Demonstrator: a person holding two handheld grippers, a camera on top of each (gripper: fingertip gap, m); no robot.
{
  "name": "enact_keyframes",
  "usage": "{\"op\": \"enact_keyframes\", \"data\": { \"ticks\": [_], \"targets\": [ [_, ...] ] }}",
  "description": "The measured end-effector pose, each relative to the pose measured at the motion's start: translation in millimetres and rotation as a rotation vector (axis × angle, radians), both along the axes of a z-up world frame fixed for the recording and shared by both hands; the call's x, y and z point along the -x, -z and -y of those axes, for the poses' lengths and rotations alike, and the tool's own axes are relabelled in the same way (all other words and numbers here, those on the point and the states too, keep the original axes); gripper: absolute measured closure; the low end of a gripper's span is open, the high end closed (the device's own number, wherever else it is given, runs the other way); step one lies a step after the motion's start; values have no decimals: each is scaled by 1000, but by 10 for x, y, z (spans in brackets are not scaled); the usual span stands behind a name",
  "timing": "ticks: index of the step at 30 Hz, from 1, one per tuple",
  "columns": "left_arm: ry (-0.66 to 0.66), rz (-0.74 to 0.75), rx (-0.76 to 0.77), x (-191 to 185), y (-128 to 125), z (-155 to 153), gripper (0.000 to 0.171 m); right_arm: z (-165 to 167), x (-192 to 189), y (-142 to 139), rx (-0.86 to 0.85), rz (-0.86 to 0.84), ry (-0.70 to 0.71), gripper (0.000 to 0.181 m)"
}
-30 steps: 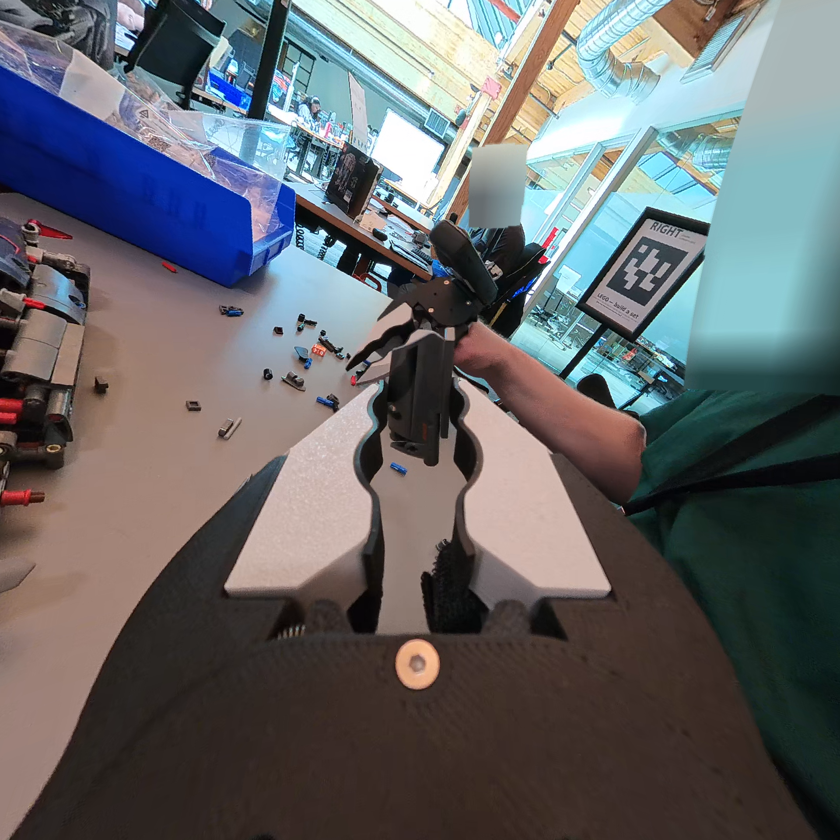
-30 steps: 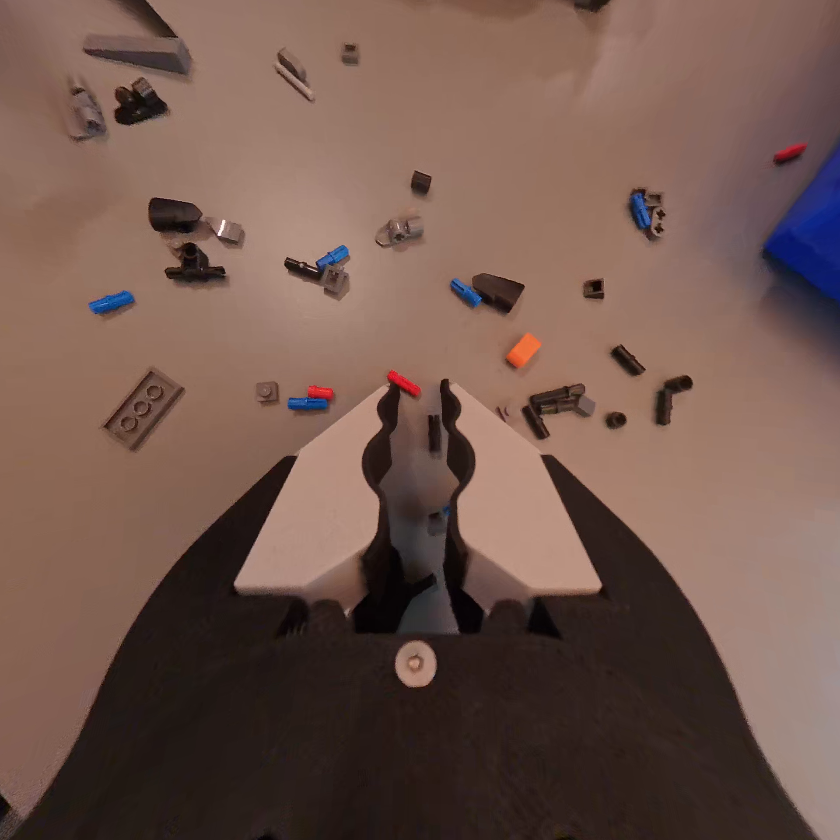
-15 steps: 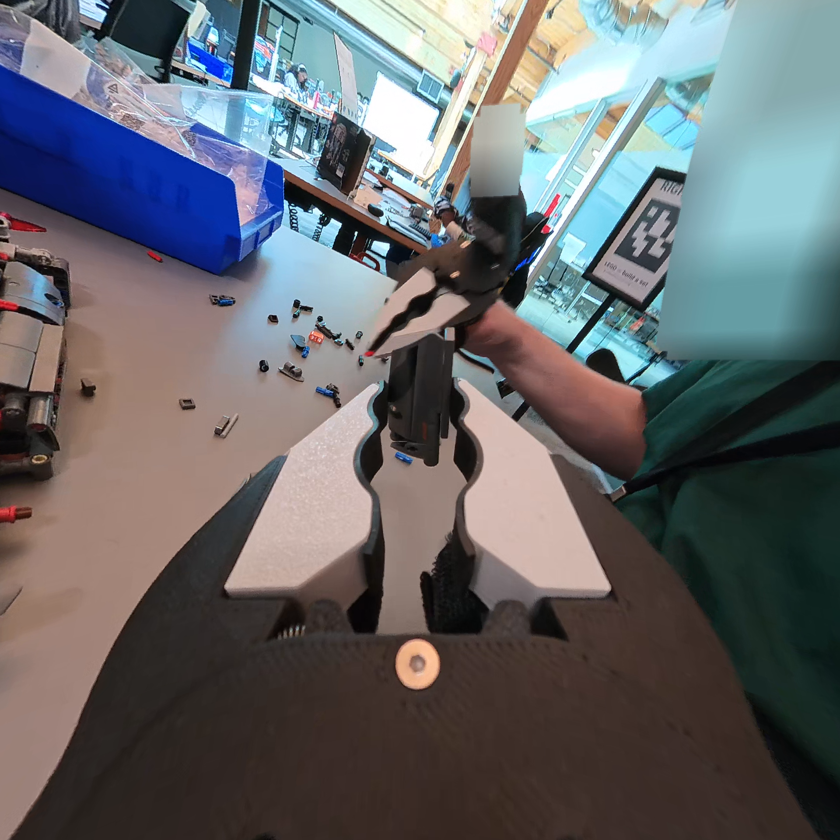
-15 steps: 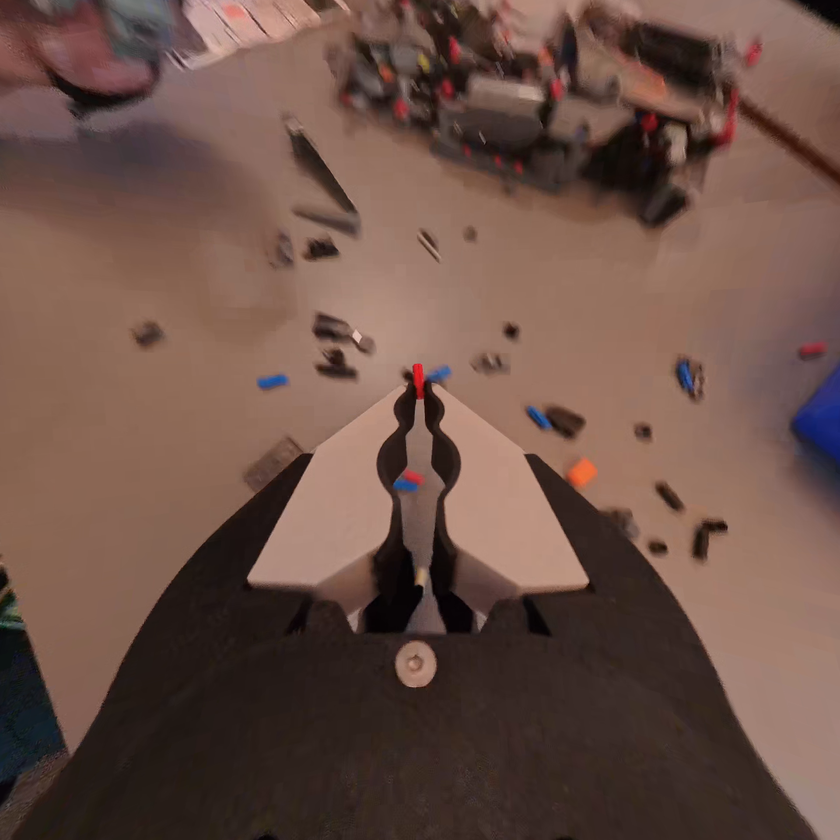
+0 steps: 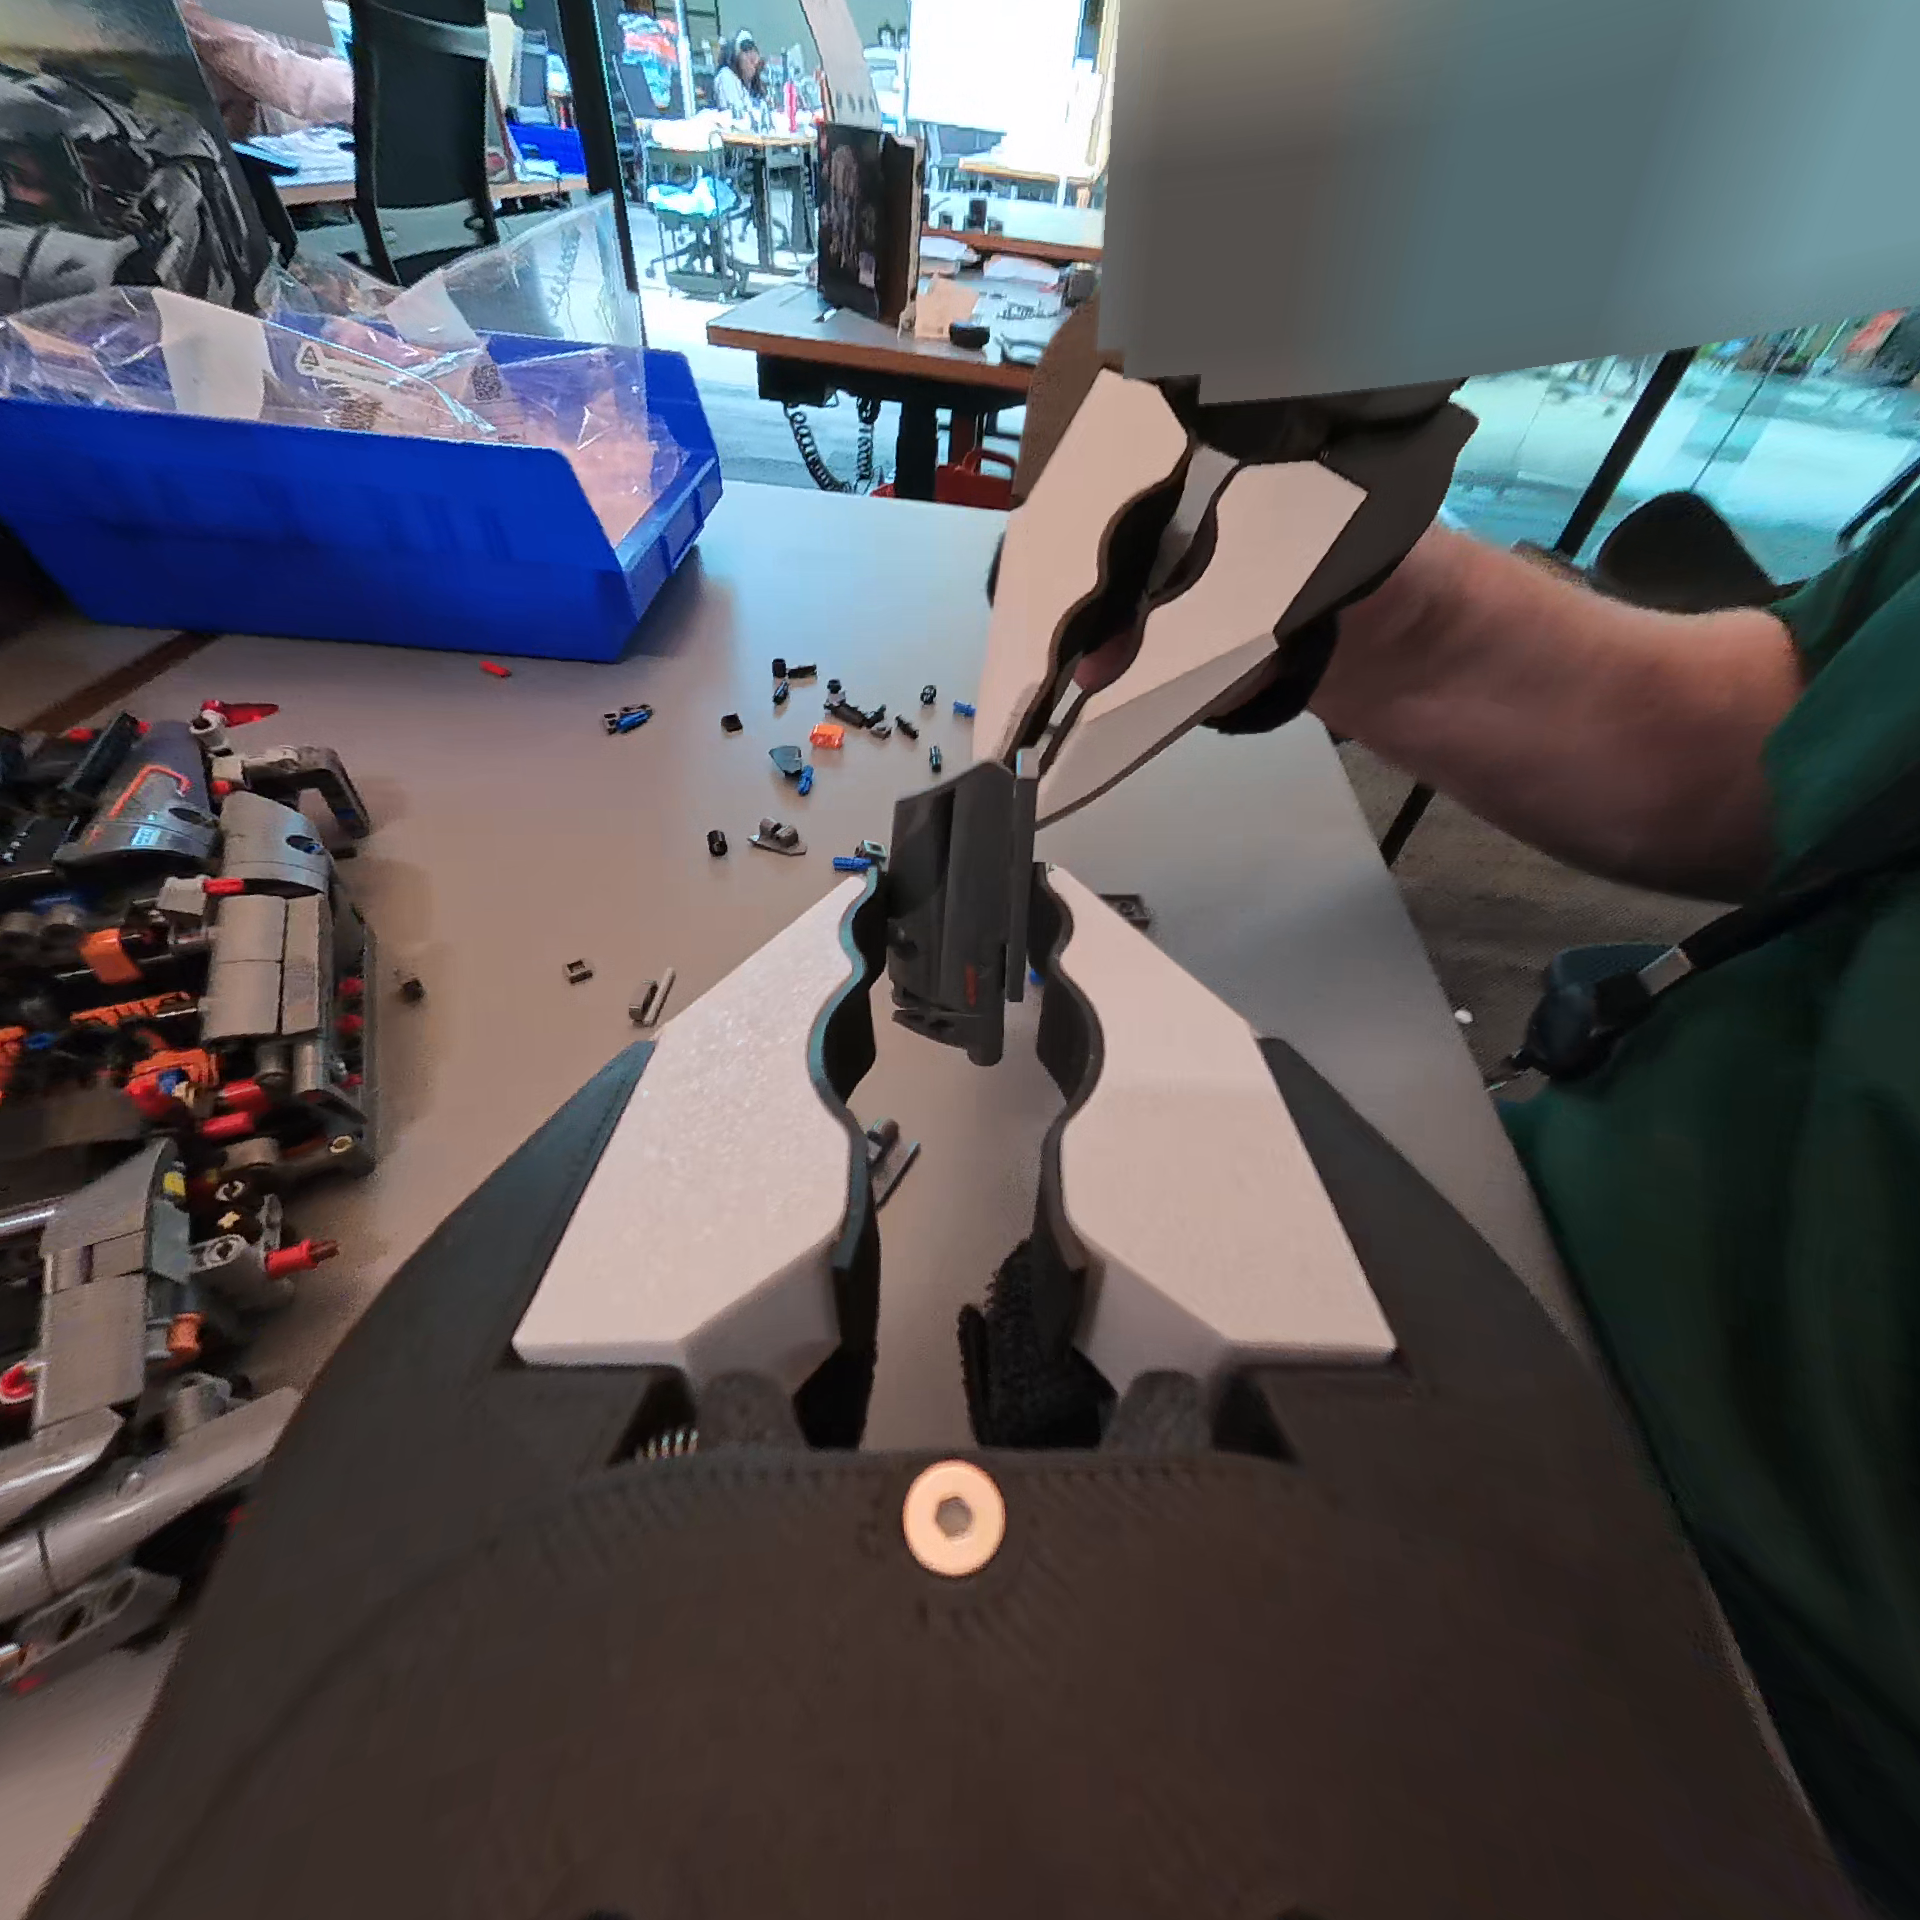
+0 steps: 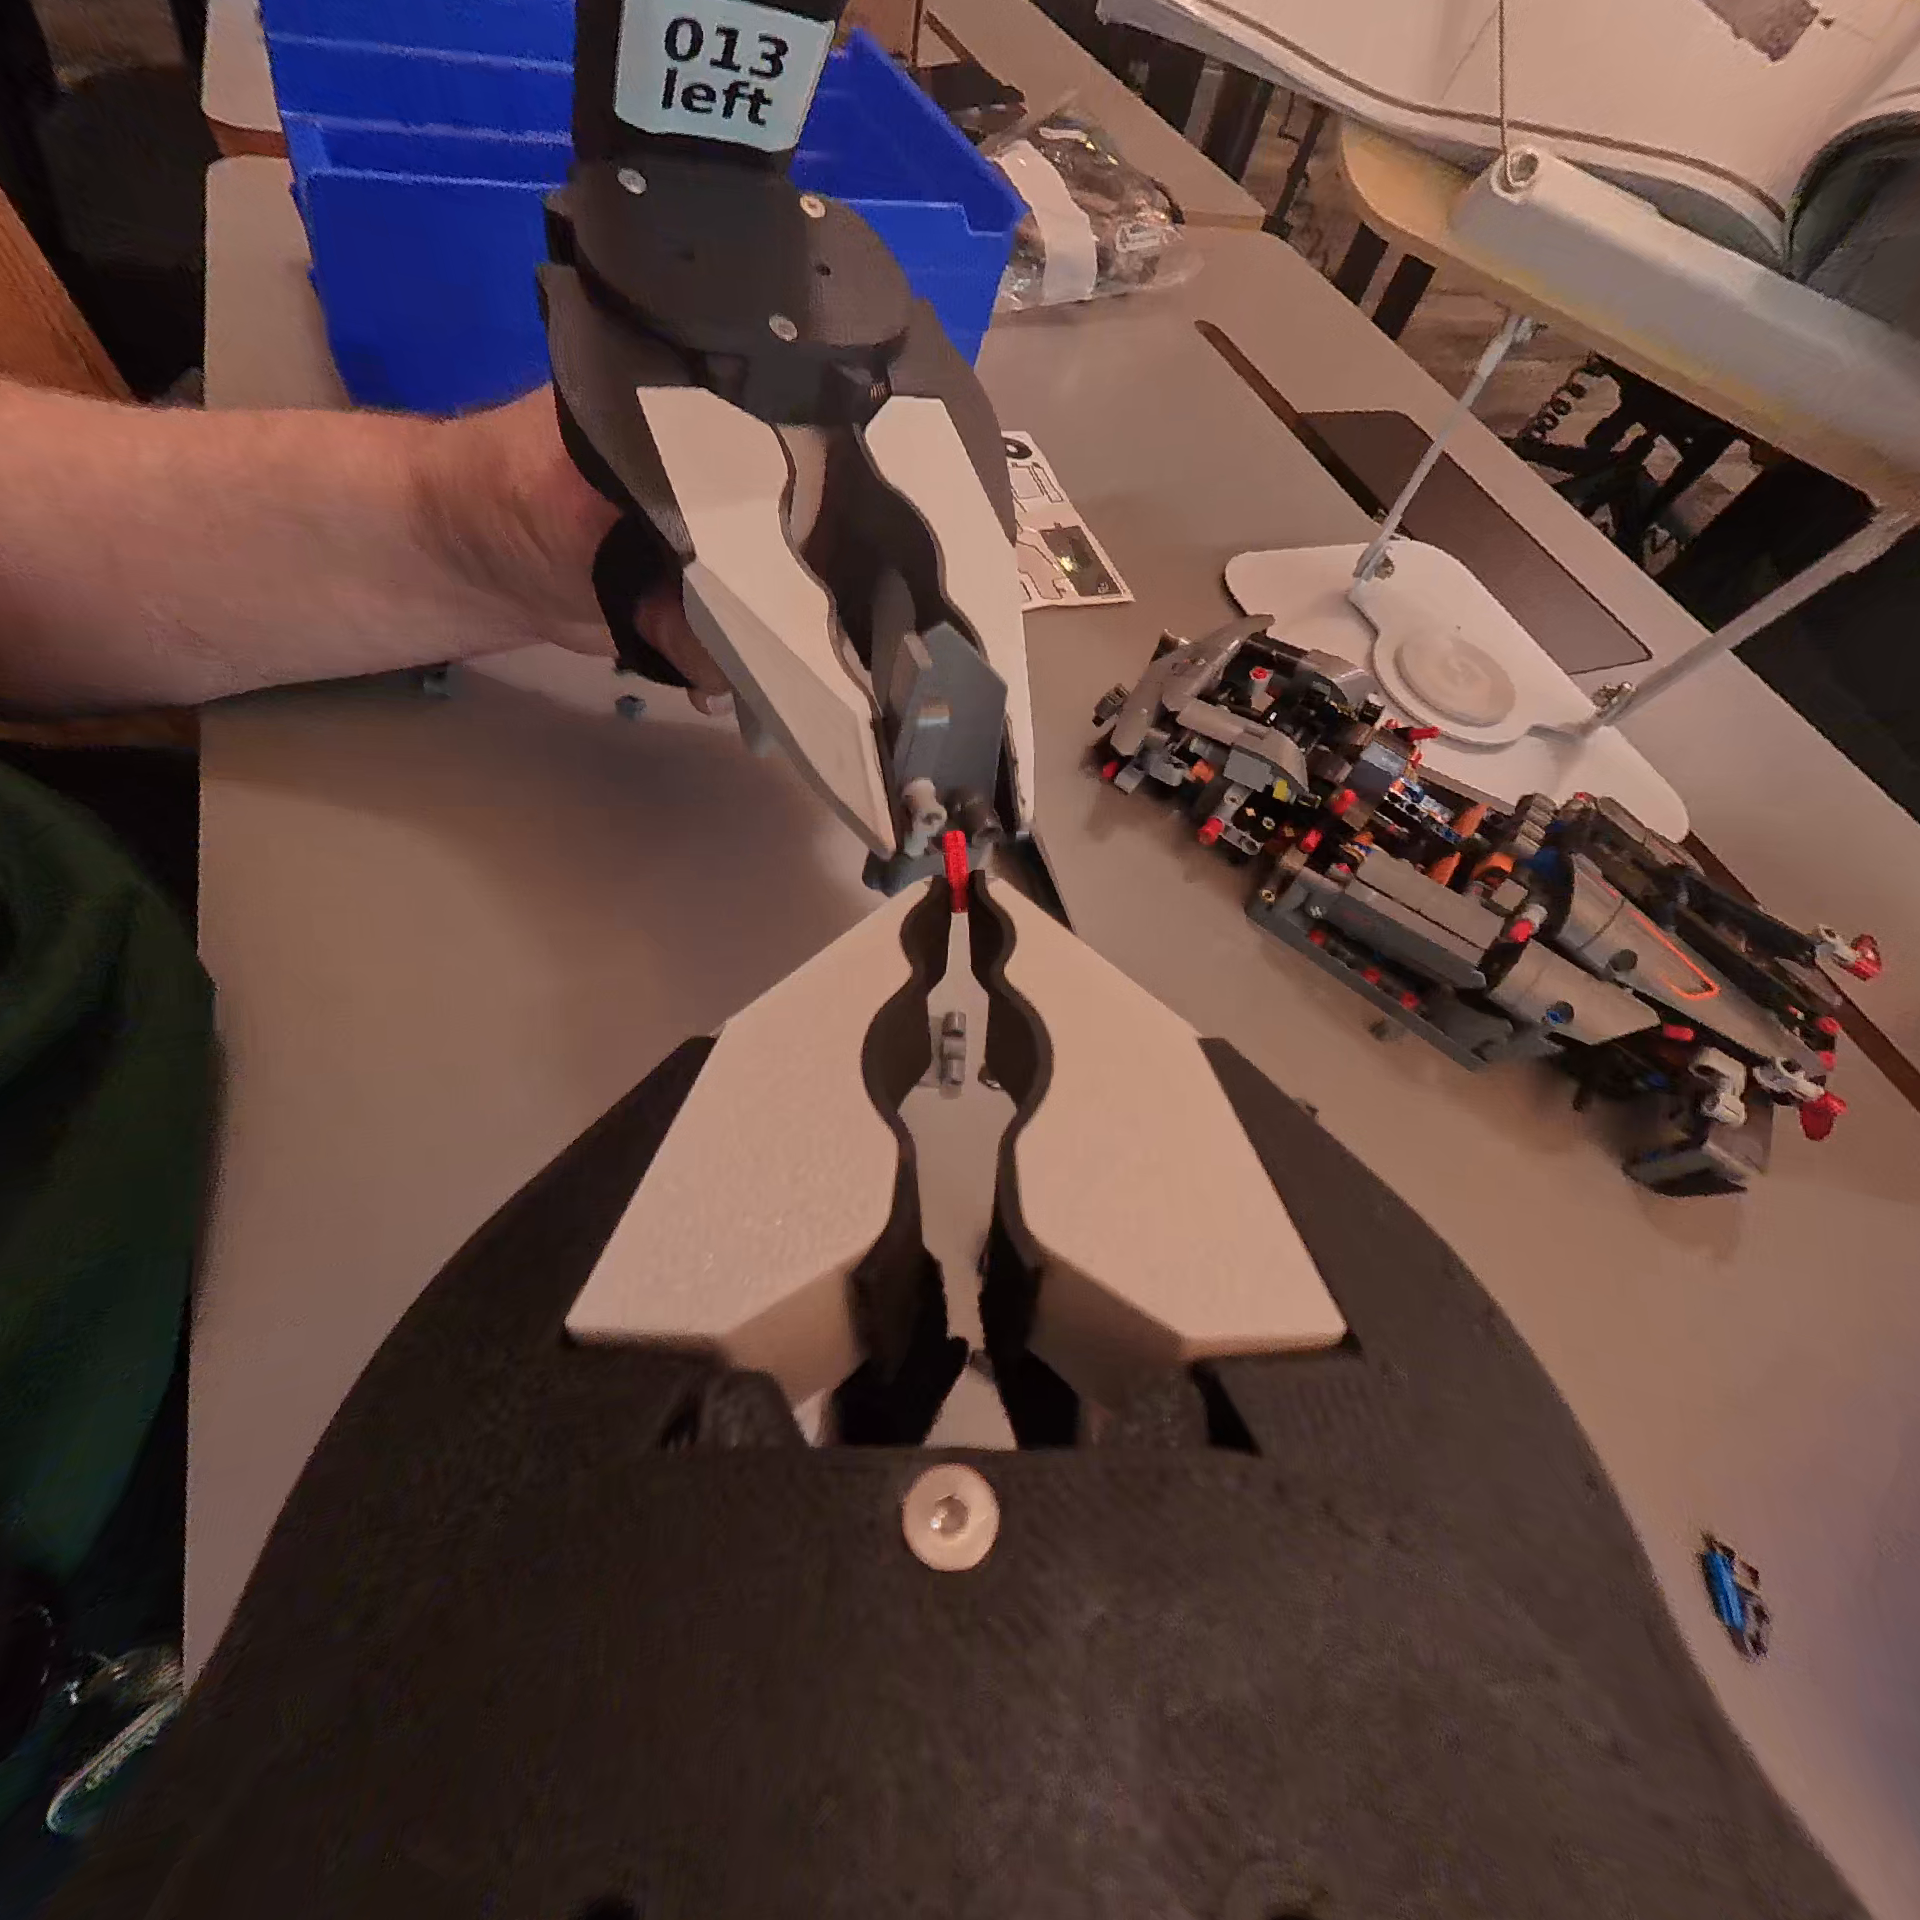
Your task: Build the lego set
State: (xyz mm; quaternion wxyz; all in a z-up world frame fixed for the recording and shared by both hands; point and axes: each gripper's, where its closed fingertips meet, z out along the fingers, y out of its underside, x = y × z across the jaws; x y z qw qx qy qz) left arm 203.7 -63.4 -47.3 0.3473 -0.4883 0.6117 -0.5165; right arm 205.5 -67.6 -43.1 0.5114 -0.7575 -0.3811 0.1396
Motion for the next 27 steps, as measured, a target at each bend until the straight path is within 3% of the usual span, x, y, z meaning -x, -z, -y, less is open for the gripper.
{"op": "enact_keyframes", "data": {
  "ticks": [10,27],
  "targets": [
    [-21,-7,-93,-6,21,11,147,-1,67,61,23,23,-28,181],
    [-45,-78,-294,-16,132,39,147,39,48,183,106,230,-140,181]
  ]
}}
